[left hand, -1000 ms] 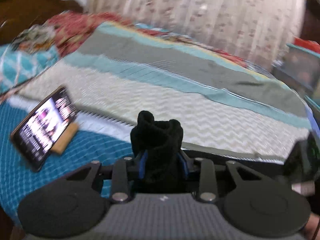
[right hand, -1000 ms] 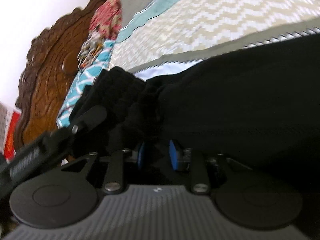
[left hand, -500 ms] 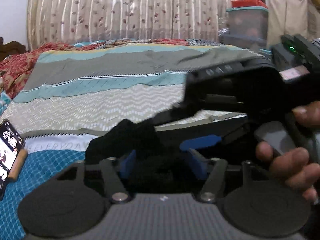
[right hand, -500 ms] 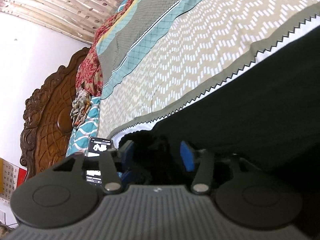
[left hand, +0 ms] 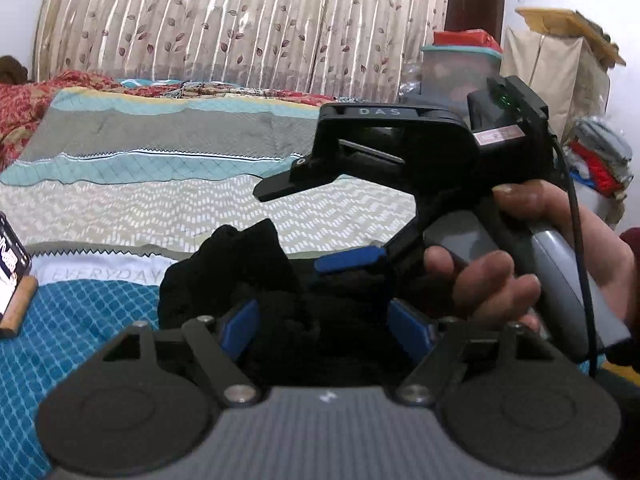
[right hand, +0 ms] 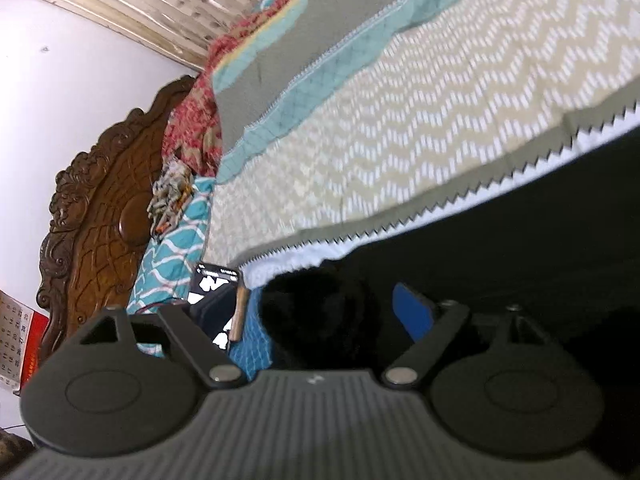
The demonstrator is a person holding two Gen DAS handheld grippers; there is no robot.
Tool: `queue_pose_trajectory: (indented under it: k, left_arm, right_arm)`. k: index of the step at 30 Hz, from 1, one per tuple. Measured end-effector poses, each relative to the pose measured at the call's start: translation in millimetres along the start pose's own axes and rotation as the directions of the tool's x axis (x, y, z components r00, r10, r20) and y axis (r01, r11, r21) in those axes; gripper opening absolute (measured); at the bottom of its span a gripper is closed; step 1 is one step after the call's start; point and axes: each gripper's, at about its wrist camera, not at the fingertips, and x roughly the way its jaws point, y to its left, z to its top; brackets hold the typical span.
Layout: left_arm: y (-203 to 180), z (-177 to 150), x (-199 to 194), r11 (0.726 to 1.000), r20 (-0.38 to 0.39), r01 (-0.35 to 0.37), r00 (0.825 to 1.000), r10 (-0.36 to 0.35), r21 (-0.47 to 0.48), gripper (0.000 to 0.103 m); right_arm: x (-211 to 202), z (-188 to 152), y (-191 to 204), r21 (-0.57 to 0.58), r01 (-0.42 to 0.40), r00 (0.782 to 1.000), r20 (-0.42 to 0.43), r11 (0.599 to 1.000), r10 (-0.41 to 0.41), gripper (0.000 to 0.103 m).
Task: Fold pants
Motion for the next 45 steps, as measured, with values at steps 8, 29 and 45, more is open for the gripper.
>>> queue_pose_trajectory:
  k: [8, 29, 45]
  left_arm:
    - [10.6, 2.1, -12.6, 0.997, -0.051, -0.026, 0.998, 0.023, -0.068, 0.066]
    - [-49.0, 53.0, 50.6, 0.993, -0.155, 0.049, 0.986, -0.066, -0.111, 0.067]
    - [-105.3, 38.7, 134.1, 0.996, -0.357, 0.071, 0.930, -0.087, -0.056, 0.057]
  right_arm:
    - [57.9, -19.9, 13.0, -0.137, 0.032, 0.975, -0.212, 0.990, -0.061, 0.062]
    - [-109.7, -10.6, -53.6, -0.314, 0.434, 0.901, 0.158, 0.845, -0.404, 0.051]
    - [-213.0, -22.3, -103.4, -0.078, 0.471, 0.802, 0.453, 0.879, -0.389, 0.050]
